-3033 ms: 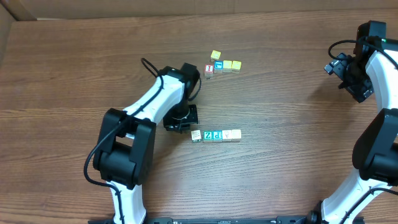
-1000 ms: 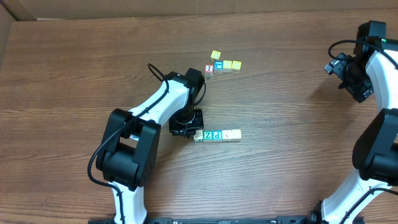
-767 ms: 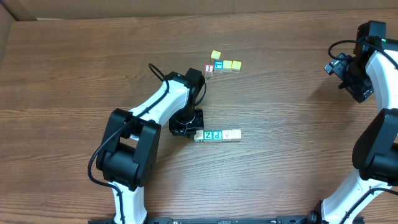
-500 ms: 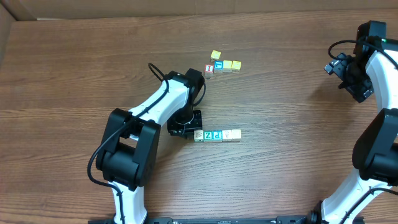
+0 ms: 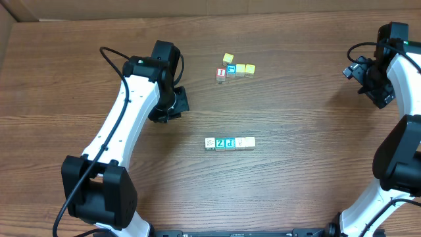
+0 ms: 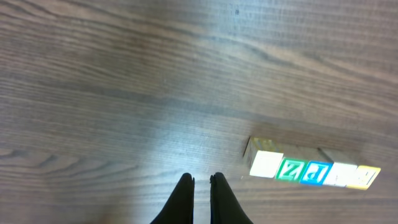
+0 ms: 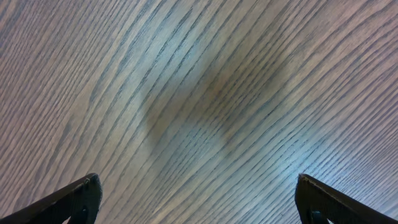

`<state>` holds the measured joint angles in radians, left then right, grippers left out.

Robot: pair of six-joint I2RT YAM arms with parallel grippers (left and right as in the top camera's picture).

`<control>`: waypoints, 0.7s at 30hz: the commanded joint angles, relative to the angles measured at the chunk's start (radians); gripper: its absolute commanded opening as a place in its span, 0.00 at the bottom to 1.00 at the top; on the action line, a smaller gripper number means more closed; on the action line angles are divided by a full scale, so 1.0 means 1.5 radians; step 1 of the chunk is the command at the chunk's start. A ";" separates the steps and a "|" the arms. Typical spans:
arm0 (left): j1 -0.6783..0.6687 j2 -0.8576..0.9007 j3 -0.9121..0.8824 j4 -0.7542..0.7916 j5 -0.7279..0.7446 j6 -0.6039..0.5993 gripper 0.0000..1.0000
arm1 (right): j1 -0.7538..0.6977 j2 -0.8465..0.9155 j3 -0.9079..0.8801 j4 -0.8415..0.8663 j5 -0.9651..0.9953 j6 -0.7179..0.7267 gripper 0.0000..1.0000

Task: Flip 5 blocks

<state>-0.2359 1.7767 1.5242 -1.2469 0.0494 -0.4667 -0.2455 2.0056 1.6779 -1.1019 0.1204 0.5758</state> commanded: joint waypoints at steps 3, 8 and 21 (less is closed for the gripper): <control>-0.008 -0.002 -0.027 0.002 0.007 0.032 0.04 | 0.000 -0.018 0.011 0.000 0.007 -0.003 1.00; -0.008 -0.002 -0.081 0.046 0.011 0.032 0.04 | 0.000 -0.018 0.011 0.017 -0.046 0.002 1.00; -0.020 -0.004 -0.112 0.042 0.027 0.032 0.05 | 0.028 -0.018 0.011 -0.161 -0.134 -0.041 0.04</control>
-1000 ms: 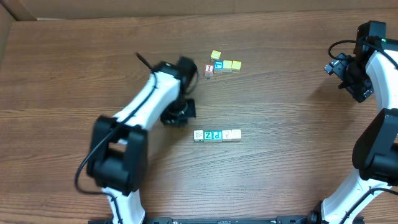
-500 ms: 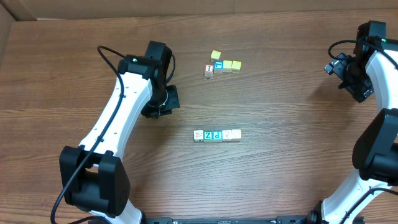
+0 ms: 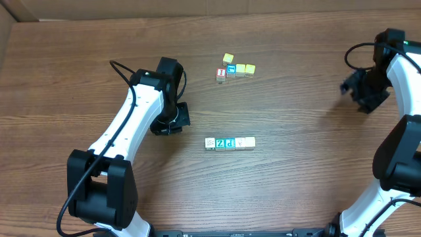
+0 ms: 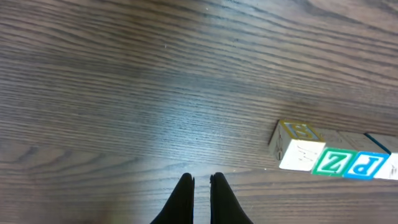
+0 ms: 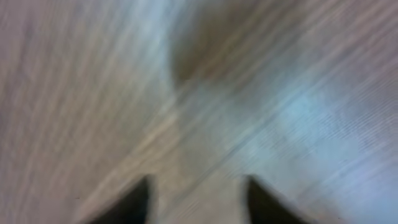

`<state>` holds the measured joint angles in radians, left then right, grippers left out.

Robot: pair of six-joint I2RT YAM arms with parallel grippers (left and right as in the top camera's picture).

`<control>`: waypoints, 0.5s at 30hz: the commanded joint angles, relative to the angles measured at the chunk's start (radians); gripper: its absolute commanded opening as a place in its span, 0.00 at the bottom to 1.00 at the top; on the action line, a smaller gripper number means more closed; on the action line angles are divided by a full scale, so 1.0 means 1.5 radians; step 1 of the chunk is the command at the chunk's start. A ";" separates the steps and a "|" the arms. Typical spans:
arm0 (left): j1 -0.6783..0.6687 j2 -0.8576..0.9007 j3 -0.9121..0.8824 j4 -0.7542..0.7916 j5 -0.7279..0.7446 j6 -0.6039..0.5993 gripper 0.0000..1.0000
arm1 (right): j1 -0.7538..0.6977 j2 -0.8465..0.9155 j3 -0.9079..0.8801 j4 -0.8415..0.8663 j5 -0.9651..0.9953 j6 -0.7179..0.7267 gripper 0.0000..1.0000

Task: Flip 5 blocks

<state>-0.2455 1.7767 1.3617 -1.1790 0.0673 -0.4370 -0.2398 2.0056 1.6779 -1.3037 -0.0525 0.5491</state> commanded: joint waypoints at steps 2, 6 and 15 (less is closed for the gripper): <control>-0.021 -0.004 -0.004 -0.007 0.015 0.012 0.04 | 0.050 -0.018 0.011 -0.050 -0.021 -0.042 0.04; -0.035 -0.005 -0.004 -0.015 0.015 0.009 0.04 | 0.123 -0.018 0.008 -0.093 -0.021 -0.076 0.04; -0.054 -0.069 -0.005 -0.062 -0.022 -0.015 0.04 | 0.293 -0.120 -0.108 -0.054 -0.019 -0.067 0.04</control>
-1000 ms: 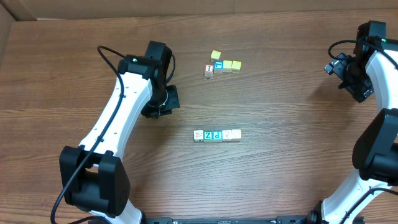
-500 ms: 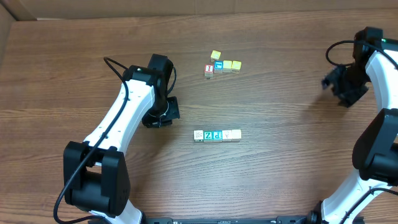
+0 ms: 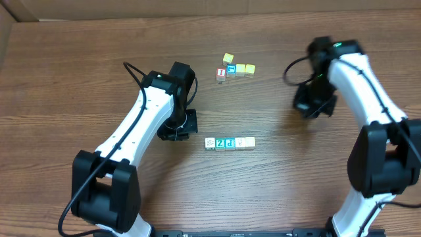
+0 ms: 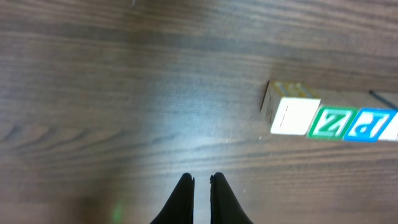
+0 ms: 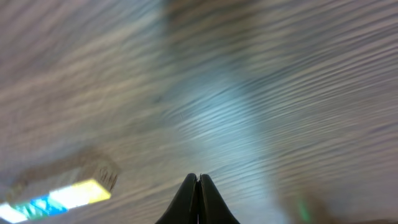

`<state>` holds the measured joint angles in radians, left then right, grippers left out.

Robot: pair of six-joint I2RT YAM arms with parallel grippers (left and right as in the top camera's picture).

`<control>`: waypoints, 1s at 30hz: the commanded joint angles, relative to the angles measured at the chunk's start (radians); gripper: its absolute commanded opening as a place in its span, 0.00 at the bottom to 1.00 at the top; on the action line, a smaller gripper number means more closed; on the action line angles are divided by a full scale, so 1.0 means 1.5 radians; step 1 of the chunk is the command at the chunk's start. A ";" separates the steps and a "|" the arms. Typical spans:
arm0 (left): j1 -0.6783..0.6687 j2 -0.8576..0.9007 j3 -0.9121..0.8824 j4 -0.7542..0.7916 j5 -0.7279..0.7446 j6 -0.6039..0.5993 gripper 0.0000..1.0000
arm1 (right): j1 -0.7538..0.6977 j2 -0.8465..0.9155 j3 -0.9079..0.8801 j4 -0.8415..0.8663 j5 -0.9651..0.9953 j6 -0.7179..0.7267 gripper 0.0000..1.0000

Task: Flip 5 blocks

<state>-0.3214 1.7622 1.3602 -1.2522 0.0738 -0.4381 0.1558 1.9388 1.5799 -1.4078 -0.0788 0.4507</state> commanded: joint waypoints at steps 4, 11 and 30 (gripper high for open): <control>-0.004 -0.111 -0.017 -0.011 -0.045 -0.031 0.04 | 0.070 -0.150 -0.140 0.090 -0.012 0.023 0.04; -0.004 -0.128 -0.065 0.042 -0.046 -0.050 0.04 | 0.125 -0.178 -0.252 0.189 -0.008 0.024 0.04; 0.035 0.012 -0.139 0.196 0.063 0.001 0.04 | 0.166 -0.176 -0.344 0.365 0.041 0.110 0.04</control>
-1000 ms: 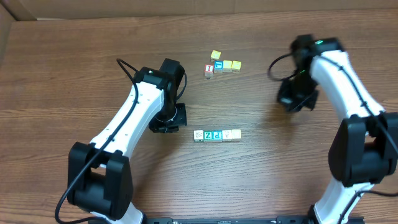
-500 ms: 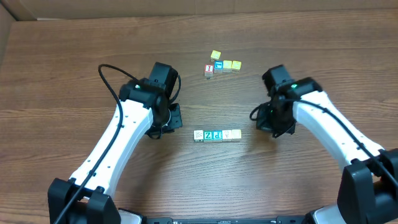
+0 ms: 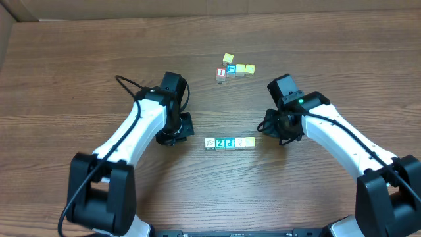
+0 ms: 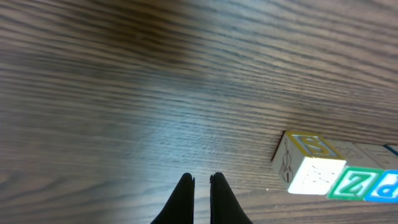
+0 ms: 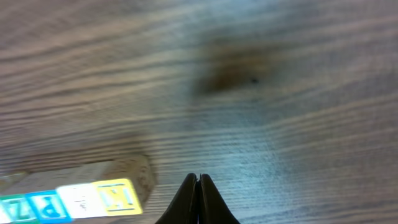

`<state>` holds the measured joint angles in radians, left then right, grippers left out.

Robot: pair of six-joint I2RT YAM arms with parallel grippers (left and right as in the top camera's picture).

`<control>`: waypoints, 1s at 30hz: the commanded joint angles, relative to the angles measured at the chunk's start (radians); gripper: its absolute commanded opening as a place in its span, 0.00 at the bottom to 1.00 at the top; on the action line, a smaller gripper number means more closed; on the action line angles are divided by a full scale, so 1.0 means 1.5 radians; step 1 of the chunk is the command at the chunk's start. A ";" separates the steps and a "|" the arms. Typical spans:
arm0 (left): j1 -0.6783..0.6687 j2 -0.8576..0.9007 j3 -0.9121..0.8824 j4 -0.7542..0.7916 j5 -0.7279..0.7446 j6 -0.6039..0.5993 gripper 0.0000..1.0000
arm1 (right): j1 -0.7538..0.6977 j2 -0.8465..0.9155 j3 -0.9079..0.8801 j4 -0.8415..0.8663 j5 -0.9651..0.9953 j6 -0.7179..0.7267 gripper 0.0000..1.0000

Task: Flip 5 blocks

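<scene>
A row of several lettered blocks (image 3: 229, 142) lies at the table's middle. Its left end block (image 4: 308, 168), with a green Z (image 4: 354, 185) beside it, shows in the left wrist view. The yellow right end block (image 5: 121, 196) shows in the right wrist view. My left gripper (image 3: 181, 130) (image 4: 201, 176) hangs just left of the row, fingers nearly together with only a slit between them, holding nothing. My right gripper (image 3: 273, 125) (image 5: 198, 176) sits just right of the row, shut and empty. Neither touches a block.
A second cluster of several blocks (image 3: 234, 68), yellow, blue and red, lies farther back past the row. Bare wood tabletop (image 3: 79, 79) surrounds both groups. A cardboard wall (image 3: 197, 6) borders the far edge.
My right gripper has moved from the right middle of the table down and left to the row's right end. The left gripper shifted only slightly. No block has moved.
At first my left gripper was left of and behind the row, and my right gripper stood open at the far right edge. The left then came nearer the row's left end. The right was shut by mid-table, and now both flank the untouched row.
</scene>
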<state>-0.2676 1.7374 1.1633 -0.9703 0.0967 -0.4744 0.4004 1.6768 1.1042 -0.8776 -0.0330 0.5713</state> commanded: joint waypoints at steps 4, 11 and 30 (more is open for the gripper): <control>-0.004 0.043 -0.007 0.013 0.054 0.025 0.04 | 0.003 0.000 -0.043 0.012 -0.004 0.040 0.04; -0.033 0.046 -0.009 0.038 0.051 0.018 0.04 | 0.003 0.023 -0.065 0.044 -0.005 0.136 0.04; -0.049 0.047 -0.028 0.054 -0.001 -0.024 0.04 | 0.003 0.025 -0.086 0.121 -0.092 0.156 0.04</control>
<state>-0.3344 1.7901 1.1305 -0.8928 0.1230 -0.4881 0.4004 1.7107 0.9775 -0.7124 -0.1440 0.7933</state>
